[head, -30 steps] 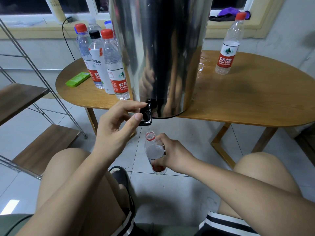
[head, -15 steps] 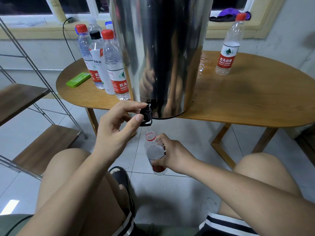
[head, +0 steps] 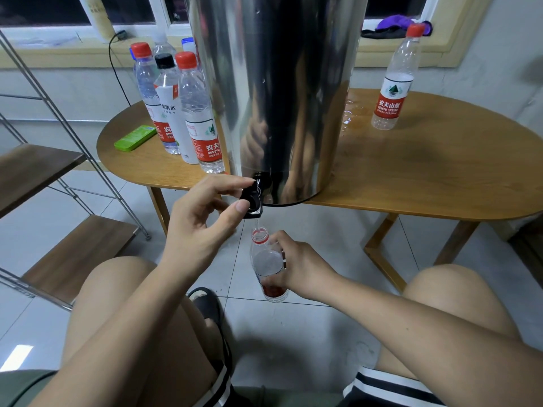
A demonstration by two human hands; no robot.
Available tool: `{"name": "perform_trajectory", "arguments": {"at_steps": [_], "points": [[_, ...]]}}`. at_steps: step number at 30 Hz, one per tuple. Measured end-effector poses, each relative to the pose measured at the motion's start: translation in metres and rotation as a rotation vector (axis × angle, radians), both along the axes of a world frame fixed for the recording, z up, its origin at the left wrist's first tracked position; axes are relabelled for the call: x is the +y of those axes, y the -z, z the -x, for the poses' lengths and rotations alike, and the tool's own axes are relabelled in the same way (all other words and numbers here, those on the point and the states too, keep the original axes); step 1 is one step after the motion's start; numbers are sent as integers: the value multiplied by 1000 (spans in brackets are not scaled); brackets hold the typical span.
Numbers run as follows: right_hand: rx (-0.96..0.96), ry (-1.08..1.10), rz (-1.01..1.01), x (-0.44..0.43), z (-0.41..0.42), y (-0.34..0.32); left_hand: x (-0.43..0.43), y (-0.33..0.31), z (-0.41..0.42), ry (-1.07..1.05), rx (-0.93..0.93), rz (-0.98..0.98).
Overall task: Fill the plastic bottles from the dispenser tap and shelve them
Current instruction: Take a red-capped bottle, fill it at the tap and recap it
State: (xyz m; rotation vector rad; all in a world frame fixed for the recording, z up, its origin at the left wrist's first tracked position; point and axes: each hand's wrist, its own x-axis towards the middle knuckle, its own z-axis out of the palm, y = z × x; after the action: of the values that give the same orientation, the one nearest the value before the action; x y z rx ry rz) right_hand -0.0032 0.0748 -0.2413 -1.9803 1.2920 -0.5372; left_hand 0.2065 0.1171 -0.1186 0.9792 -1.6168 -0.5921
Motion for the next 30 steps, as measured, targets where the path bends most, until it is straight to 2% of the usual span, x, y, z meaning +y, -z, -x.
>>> {"name": "perform_trajectory", "arguments": {"at_steps": [15, 30], "points": [[13, 4, -4, 1, 0, -4, -2, 4, -3, 4, -19, 10], [29, 6, -4, 0, 0, -1, 0, -2, -2, 0, -134, 73]]}}
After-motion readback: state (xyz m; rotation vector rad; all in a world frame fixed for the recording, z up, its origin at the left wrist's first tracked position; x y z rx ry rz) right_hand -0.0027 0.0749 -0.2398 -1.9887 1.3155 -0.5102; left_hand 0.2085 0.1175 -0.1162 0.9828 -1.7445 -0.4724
